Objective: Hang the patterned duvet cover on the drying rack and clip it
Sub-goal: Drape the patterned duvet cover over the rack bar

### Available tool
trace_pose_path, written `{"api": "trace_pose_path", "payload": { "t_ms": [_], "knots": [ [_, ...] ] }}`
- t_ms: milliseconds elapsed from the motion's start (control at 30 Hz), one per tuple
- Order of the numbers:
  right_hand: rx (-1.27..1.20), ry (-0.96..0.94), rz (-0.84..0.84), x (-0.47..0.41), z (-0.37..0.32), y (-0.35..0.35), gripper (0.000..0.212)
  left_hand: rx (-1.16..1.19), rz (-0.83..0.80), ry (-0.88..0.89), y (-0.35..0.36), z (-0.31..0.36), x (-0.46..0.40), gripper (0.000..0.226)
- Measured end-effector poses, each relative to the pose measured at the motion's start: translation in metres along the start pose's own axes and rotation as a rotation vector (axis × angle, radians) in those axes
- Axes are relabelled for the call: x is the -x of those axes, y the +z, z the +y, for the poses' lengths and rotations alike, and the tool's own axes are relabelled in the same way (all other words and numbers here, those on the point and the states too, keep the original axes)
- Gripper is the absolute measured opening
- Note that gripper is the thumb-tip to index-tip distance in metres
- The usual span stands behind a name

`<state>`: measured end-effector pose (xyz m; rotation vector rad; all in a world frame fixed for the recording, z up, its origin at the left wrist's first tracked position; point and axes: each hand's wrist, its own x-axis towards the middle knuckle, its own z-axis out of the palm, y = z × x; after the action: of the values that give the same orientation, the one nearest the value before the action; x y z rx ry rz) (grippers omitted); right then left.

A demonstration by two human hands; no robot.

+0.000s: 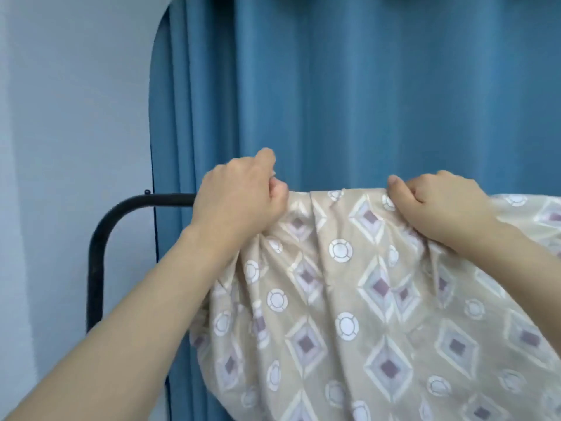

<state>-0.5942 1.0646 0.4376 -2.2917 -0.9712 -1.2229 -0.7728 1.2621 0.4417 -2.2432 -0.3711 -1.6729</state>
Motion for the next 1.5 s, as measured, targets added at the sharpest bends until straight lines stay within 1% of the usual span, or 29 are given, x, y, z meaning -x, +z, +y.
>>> {"api": "trace_pose_path", "payload": {
  "t_ms": [100,200,267,300,333,367,400,467,500,533,600,667,733,867,967,1067,1133,1200,1233,1267,1333,1367,1400,1433,1500],
  "knots": [
    [0.04,0.004,0.019,-0.002,0.0,0.005,0.067,-0.229,-0.039,-0.184,-0.006,-0.052,-0.002,0.013],
    [0.047,0.002,0.053,-0.002,-0.009,0.009,0.066,-0.384,-0.112,-0.376,-0.013,-0.077,-0.004,0.019],
    [0.04,0.0,0.075,-0.001,-0.014,0.01,0.065,-0.477,-0.197,-0.406,-0.013,-0.066,-0.003,0.035],
    [0.039,-0.001,0.082,-0.001,-0.015,0.01,0.065,-0.524,-0.218,-0.37,-0.011,-0.053,-0.001,0.041],
    [0.036,0.002,0.09,0.0,-0.015,0.01,0.065,-0.528,-0.21,-0.296,-0.007,-0.035,0.001,0.044],
    [0.032,0.005,0.098,0.001,-0.013,0.01,0.065,-0.469,-0.191,-0.198,-0.004,-0.015,0.003,0.045],
    [0.03,0.008,0.105,0.002,-0.012,0.01,0.064,-0.36,-0.19,-0.105,-0.001,0.006,0.003,0.043],
    [0.032,0.015,0.128,0.004,-0.009,0.01,0.063,-0.169,-0.242,0.013,0.007,0.036,0.0,0.035],
    [0.036,0.02,0.137,0.004,-0.008,0.01,0.063,-0.127,-0.264,0.01,0.011,0.044,-0.004,0.029],
    [0.038,0.025,0.136,0.004,-0.007,0.008,0.062,-0.11,-0.262,-0.03,0.017,0.046,-0.007,0.026],
    [0.017,0.044,0.099,0.004,-0.012,0.002,0.057,-0.098,-0.188,-0.159,0.027,0.038,-0.005,0.025],
    [-0.024,0.023,0.056,0.0,-0.024,-0.004,0.048,-0.117,-0.064,-0.247,0.033,0.029,0.002,0.032],
    [-0.086,-0.073,0.032,-0.002,-0.042,-0.005,0.043,-0.087,0.006,-0.217,0.038,0.027,0.01,0.039],
    [-0.182,-0.252,0.026,-0.008,-0.079,-0.001,0.047,0.055,0.015,-0.097,0.036,0.023,0.015,0.029],
    [-0.215,-0.305,-0.02,-0.012,-0.098,0.001,0.048,0.039,0.016,-0.089,0.028,0.014,0.014,0.023],
    [-0.214,-0.298,-0.048,-0.015,-0.109,0.001,0.053,-0.047,-0.011,-0.121,0.021,0.001,0.01,0.012],
    [-0.195,-0.249,-0.057,-0.015,-0.108,0.002,0.058,-0.126,0.004,-0.21,0.012,-0.018,0.001,0.013],
    [-0.169,-0.201,-0.061,-0.014,-0.103,0.002,0.062,-0.201,0.042,-0.435,-0.005,-0.053,-0.015,0.02],
    [-0.15,-0.184,-0.062,-0.013,-0.101,0.002,0.063,-0.21,0.034,-0.568,-0.016,-0.073,-0.022,0.024],
    [-0.13,-0.171,-0.064,-0.012,-0.101,0.001,0.063,-0.187,-0.003,-0.69,-0.027,-0.093,-0.025,0.027],
    [-0.112,-0.177,-0.055,-0.01,-0.109,-0.001,0.061,-0.025,-0.105,-0.862,-0.039,-0.118,-0.021,0.027],
    [-0.123,-0.212,-0.046,-0.01,-0.12,-0.002,0.058,0.056,-0.169,-0.92,-0.041,-0.122,-0.016,0.029],
    [-0.148,-0.268,-0.033,-0.01,-0.134,-0.003,0.056,0.094,-0.22,-0.959,-0.042,-0.122,-0.008,0.034],
    [-0.185,-0.336,-0.02,-0.008,-0.15,-0.004,0.053,0.093,-0.236,-0.981,-0.043,-0.12,0.001,0.039],
    [-0.248,-0.474,-0.035,-0.007,-0.183,-0.006,0.048,0.05,-0.179,-0.988,-0.049,-0.118,0.018,0.041]
  ]
}}
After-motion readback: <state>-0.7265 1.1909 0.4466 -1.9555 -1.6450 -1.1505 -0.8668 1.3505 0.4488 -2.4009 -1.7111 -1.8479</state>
